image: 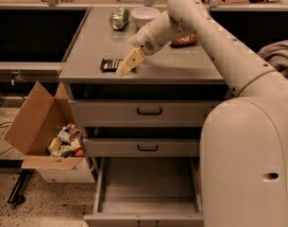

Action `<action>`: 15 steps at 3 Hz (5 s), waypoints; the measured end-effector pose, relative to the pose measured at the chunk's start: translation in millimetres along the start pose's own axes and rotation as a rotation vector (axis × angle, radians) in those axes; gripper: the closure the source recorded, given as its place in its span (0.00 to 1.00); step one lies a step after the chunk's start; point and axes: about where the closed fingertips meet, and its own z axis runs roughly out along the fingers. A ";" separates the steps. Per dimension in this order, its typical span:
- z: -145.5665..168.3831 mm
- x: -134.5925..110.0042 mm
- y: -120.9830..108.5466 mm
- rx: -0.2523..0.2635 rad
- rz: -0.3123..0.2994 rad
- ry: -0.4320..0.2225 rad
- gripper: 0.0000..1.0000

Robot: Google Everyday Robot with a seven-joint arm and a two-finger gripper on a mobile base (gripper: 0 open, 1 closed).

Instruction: Place rxbar chocolate into bottom drawer

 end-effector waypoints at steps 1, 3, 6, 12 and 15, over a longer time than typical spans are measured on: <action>8.2 2.5 -3.0 -0.012 0.021 0.011 0.00; 16.7 3.4 -5.0 -0.031 0.053 0.024 0.42; 18.4 2.7 -2.1 -0.043 0.058 0.029 1.00; -42.5 97.4 145.3 0.022 0.054 -0.008 1.00; -22.0 217.8 186.1 -0.025 0.256 0.085 1.00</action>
Offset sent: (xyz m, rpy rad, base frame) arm 0.0120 0.0032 -0.0065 -0.0187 0.0548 -0.0246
